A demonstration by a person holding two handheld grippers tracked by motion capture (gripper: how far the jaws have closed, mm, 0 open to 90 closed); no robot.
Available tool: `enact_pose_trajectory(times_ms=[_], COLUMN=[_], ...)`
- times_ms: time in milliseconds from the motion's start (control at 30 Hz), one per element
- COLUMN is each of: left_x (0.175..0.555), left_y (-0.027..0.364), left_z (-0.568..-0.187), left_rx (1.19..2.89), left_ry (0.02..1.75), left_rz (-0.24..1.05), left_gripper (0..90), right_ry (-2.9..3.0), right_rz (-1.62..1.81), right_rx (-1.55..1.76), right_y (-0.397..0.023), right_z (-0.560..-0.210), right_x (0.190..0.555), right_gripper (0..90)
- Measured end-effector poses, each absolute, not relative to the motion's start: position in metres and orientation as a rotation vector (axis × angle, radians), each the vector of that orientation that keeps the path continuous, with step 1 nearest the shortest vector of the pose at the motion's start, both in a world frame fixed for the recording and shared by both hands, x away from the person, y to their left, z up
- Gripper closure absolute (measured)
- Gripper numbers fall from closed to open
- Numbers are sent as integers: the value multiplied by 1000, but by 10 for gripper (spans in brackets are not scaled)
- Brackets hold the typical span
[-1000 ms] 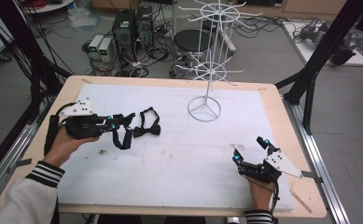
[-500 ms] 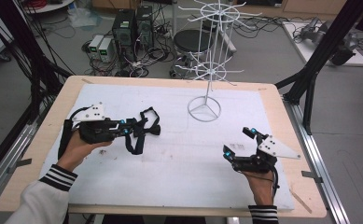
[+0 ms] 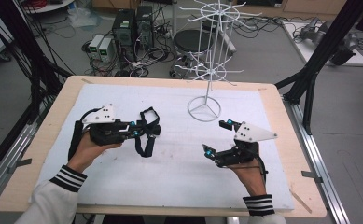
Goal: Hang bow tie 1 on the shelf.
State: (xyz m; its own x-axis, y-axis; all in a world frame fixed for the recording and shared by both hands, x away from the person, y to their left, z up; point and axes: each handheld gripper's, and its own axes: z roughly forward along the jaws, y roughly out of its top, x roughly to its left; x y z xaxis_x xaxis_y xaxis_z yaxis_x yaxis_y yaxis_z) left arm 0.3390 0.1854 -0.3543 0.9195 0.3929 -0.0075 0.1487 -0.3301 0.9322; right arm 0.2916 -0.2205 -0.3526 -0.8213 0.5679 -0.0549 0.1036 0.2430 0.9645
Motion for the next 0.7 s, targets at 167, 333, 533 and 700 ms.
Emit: enact_pose_trajectory(times_ms=[167, 333, 533, 700], left_x=[338, 338, 339, 340], left_y=[175, 163, 153, 146], left_z=[-355, -356, -358, -358], left_rx=[1913, 1909, 1928, 1927], left_ry=[397, 406, 403, 406], left_rz=[263, 263, 262, 258], left_gripper=[820, 820, 820, 820], right_ry=[2191, 2228, 2275, 2307], right_rz=[1638, 1671, 1677, 1680], right_rx=[576, 555, 539, 524], right_y=[-205, -192, -174, -159], right_z=[-343, -335, -327, -325], right_x=[296, 300, 303, 306], right_gripper=[33, 33, 51, 52])
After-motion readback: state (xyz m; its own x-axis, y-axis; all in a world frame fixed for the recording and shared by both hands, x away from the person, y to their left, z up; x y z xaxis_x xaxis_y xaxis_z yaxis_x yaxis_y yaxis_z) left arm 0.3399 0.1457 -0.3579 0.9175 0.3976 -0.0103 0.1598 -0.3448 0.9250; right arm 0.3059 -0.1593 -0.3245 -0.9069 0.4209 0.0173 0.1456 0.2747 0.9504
